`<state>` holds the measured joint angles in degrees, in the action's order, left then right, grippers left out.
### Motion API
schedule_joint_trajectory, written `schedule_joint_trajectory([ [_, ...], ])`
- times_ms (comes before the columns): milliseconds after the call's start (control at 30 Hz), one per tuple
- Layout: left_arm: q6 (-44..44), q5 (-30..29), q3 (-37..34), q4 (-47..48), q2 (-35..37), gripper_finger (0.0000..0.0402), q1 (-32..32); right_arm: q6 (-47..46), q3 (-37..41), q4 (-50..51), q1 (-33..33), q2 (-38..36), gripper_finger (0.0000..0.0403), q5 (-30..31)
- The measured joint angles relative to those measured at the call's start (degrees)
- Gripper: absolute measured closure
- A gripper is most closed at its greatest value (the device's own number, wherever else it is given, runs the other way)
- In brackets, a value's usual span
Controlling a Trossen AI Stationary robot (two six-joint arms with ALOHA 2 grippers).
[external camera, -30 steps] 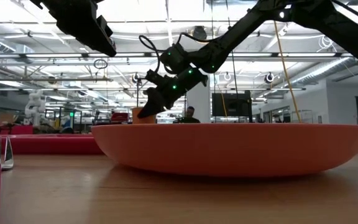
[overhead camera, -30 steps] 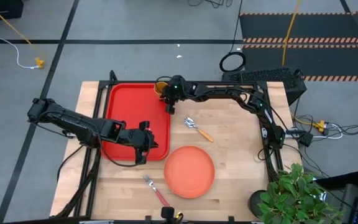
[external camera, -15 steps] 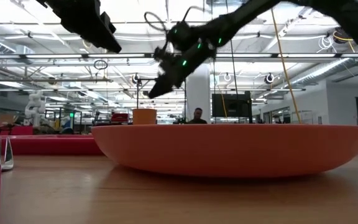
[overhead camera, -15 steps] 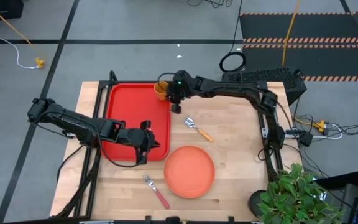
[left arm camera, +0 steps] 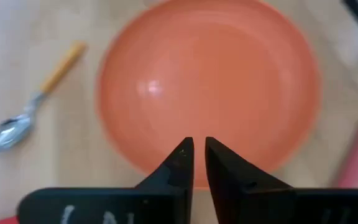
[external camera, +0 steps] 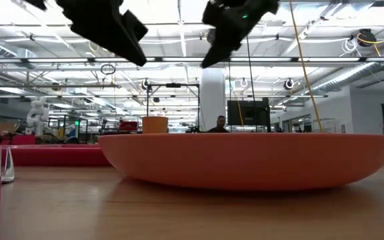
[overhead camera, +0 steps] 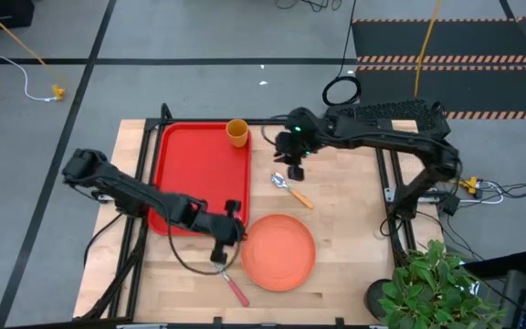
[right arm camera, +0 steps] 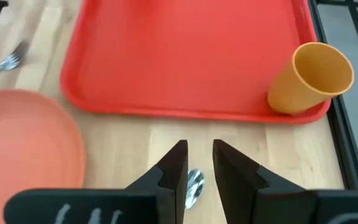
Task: Pick and place plate/cup/fork/spoon on tray
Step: Put the orange plate on the red serving tray at the bottom left of the yellow cup
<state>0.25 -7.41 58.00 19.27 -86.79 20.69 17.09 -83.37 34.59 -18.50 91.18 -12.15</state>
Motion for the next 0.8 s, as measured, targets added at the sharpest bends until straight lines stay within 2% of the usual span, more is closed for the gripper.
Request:
schedule_joint_trajectory([
  [133,-0.73,1.01,5.40,5.77,-6.46,0.0294,3.58,-0.05,7.61,-1.77,0.66,-7.50,0.0337,0.11],
  [233,0.38,1.00,8.48,5.82,-10.73,0.0244,5.95,-0.11,12.27,-4.16,1.15,-13.14,0.0337,0.17],
  [367,3.39,0.11,10.64,6.15,-15.59,0.0208,8.24,-2.55,16.92,-8.75,1.84,-19.75,0.0337,0.21],
  [533,9.03,-1.67,10.94,6.11,-18.75,0.0207,9.80,-6.34,20.32,-12.40,2.99,-25.87,0.0337,0.31],
  [800,14.49,-2.47,10.81,7.59,-20.63,0.0254,10.71,-7.41,22.24,-13.49,5.06,-29.94,0.0337,0.33],
])
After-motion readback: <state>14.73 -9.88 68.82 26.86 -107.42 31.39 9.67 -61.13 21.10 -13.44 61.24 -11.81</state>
